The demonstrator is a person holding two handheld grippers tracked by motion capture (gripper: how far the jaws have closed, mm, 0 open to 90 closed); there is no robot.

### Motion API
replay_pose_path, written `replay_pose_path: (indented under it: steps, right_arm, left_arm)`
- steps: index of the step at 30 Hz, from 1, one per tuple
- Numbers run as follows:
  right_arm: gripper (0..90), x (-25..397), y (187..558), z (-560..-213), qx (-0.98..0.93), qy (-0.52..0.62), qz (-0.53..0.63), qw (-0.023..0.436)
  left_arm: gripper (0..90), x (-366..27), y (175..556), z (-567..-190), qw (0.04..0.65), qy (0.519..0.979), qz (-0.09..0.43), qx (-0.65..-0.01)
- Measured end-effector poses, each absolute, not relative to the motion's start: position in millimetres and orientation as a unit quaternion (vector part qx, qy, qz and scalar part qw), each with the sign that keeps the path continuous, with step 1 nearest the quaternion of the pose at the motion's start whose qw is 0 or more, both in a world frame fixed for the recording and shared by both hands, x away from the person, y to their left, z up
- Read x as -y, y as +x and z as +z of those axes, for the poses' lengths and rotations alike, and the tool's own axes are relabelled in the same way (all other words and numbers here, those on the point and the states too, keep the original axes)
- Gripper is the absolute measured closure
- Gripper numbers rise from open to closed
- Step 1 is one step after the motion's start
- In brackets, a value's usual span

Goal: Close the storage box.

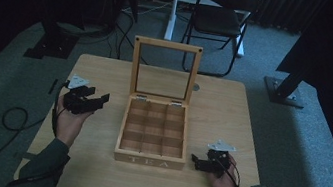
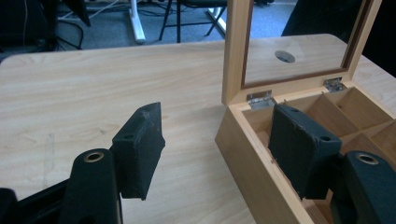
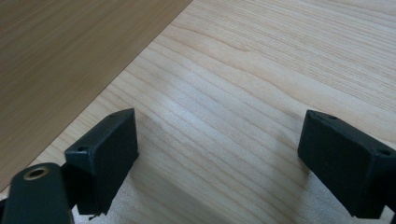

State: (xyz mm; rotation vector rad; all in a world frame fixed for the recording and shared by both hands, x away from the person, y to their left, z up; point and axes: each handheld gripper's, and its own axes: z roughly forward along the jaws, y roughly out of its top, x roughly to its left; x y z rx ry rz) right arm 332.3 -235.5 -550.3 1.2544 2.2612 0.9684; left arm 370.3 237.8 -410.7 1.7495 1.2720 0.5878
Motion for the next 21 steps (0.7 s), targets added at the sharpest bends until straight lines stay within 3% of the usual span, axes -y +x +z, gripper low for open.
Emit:
replay_pose_path:
  steps: [21]
  right_arm:
    - [11.7, 235.4, 332.2, -550.3, -0.804, 0.447, 0.344, 0.188]
  left_arm:
    - [35.4, -235.4, 386.5, -403.2, 0.466, 0.702, 0.249, -0.477]
